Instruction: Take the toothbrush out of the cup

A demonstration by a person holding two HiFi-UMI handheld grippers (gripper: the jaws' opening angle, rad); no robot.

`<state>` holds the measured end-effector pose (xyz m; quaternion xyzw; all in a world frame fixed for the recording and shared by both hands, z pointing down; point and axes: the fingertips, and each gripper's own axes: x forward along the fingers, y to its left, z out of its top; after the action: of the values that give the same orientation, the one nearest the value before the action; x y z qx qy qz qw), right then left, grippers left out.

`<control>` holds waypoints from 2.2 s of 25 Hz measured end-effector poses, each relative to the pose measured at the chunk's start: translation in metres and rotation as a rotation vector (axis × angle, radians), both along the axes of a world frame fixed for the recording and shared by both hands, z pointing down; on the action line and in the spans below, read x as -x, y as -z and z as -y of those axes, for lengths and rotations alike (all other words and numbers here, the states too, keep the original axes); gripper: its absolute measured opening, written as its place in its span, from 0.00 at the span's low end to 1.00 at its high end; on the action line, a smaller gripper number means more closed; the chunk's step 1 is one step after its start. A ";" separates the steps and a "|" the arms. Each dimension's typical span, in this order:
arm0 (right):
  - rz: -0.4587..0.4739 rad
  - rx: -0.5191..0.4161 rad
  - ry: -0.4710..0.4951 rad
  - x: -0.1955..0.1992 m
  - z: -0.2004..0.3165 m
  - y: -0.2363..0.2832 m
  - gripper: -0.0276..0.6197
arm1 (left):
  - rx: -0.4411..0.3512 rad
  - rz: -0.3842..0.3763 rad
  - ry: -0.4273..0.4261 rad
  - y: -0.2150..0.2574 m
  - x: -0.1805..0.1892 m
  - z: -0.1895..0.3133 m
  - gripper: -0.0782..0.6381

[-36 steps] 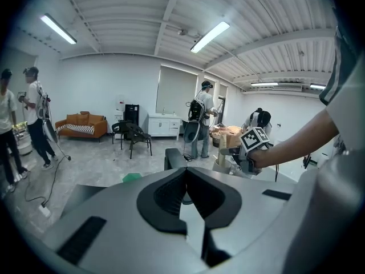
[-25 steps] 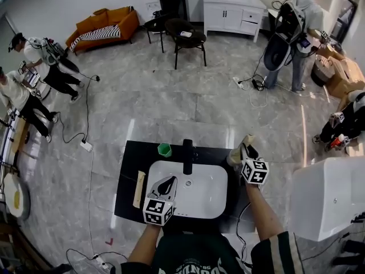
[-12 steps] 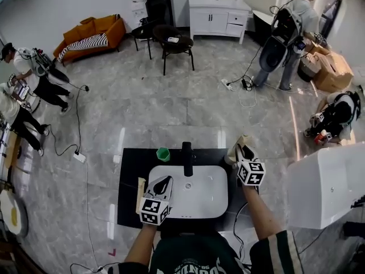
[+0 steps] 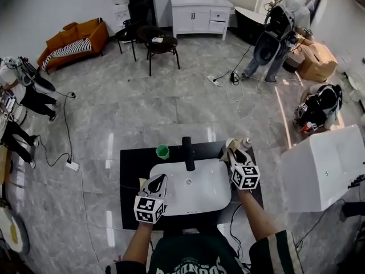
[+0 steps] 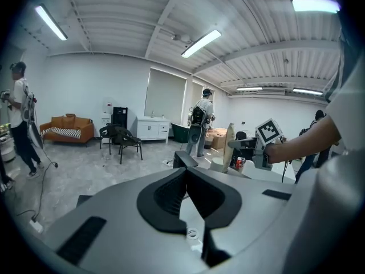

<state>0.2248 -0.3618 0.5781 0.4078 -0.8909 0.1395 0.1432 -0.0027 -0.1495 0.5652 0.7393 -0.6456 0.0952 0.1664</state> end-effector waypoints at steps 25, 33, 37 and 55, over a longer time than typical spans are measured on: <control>0.040 0.094 0.162 0.142 -0.161 -0.024 0.20 | -0.029 -0.029 0.062 -0.015 0.120 -0.087 0.12; 0.089 0.192 0.340 0.255 -0.224 -0.037 0.20 | -0.011 -0.025 0.181 -0.027 0.177 -0.141 0.12; 0.113 0.269 0.424 0.312 -0.261 -0.049 0.20 | -0.003 -0.022 0.237 -0.032 0.205 -0.165 0.12; 0.012 0.784 0.470 0.395 -0.388 -0.171 0.19 | 0.040 -0.036 0.432 -0.060 0.256 -0.257 0.13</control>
<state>-0.1706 0.0263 0.7493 0.1091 -0.8401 0.4321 0.3094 -0.2584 0.1070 0.6250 0.5817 -0.7840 0.0568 0.2093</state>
